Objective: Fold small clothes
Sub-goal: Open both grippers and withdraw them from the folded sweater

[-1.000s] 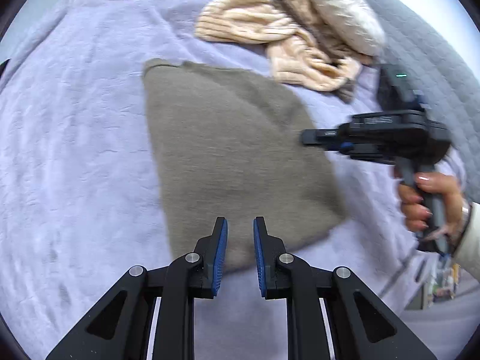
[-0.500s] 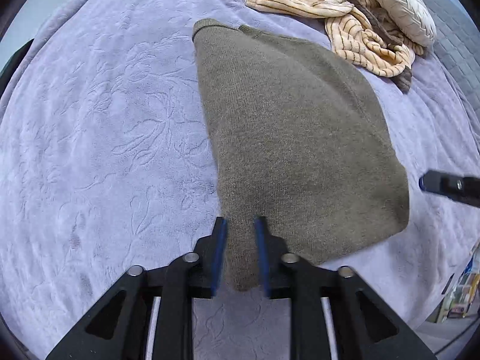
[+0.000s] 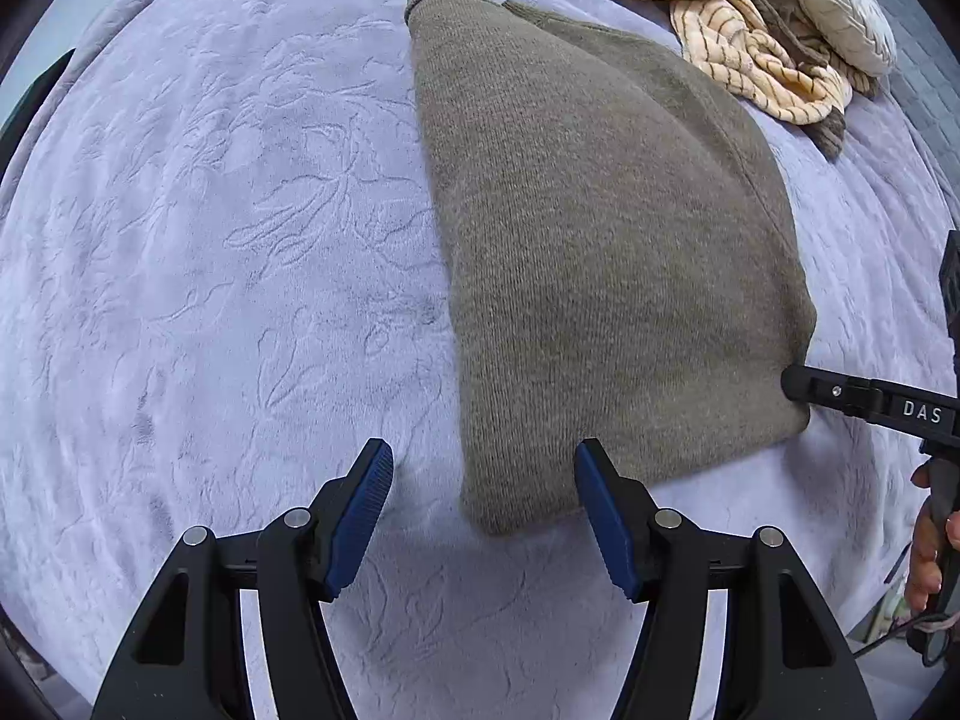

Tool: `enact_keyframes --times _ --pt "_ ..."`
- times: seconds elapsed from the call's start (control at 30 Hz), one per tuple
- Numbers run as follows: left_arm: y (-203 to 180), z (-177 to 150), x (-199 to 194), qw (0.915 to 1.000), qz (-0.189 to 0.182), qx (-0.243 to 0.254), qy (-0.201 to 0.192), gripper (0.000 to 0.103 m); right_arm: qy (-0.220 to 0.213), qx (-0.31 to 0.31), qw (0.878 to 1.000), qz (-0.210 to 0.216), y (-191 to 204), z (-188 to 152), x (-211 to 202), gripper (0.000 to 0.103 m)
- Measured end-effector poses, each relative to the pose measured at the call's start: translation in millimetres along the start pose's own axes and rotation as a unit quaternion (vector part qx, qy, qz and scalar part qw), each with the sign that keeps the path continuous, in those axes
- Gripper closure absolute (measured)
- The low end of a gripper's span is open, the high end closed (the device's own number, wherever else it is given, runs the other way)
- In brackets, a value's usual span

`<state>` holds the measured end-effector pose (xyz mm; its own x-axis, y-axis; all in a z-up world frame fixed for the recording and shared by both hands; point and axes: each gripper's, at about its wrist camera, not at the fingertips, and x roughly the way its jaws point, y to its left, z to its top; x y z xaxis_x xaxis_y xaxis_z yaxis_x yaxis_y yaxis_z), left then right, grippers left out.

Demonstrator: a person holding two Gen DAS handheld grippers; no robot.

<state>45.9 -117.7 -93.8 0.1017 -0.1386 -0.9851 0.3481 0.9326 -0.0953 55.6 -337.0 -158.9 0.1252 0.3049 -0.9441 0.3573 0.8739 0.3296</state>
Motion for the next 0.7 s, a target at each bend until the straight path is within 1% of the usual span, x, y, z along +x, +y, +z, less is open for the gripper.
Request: enact_keyframes --times 0.07,0.13,0.3,0.33,0.37,0.43,0.53,0.7 --pt "-0.4 -0.2 -2.9 1.0000 -0.002 0.001 0.002 0.039 -0.003 0.010 1.000 0.008 -5.1 -6.1 -7.7 0.059" --pt "0.2 0.3 -7.4 1.0000 -0.003 0.002 0.000 0.039 -0.009 0.011 1.000 0.009 -8.3 -11.2 -15.7 0.056" --pt "6.9 3.9 -15.6 0.9998 -0.014 -0.011 -0.002 0.039 -0.011 0.012 1.000 0.021 -18.0 -24.8 -31.3 0.056" --pt "7.8 5.1 -15.8 0.9998 -0.014 -0.014 -0.002 0.039 -0.011 0.014 0.999 0.028 -21.1 -27.6 -34.8 0.054" --pt "9.2 6.2 -16.5 0.9998 -0.015 -0.016 -0.003 0.039 -0.010 0.017 0.999 0.035 -23.1 -29.7 -36.5 0.049" --pt "13.2 6.5 -18.0 0.9997 -0.015 -0.020 -0.005 0.039 -0.009 0.017 0.999 0.040 -24.2 -28.8 -38.7 0.045" --pt "16.0 8.6 -18.0 0.9996 -0.015 -0.025 -0.005 0.039 -0.006 0.008 0.999 0.034 -23.4 -26.4 -39.5 0.045" --pt "17.0 9.9 -15.2 0.9994 -0.019 -0.027 -0.002 0.039 -0.009 0.002 0.999 0.036 -19.6 -19.2 -40.9 0.044"
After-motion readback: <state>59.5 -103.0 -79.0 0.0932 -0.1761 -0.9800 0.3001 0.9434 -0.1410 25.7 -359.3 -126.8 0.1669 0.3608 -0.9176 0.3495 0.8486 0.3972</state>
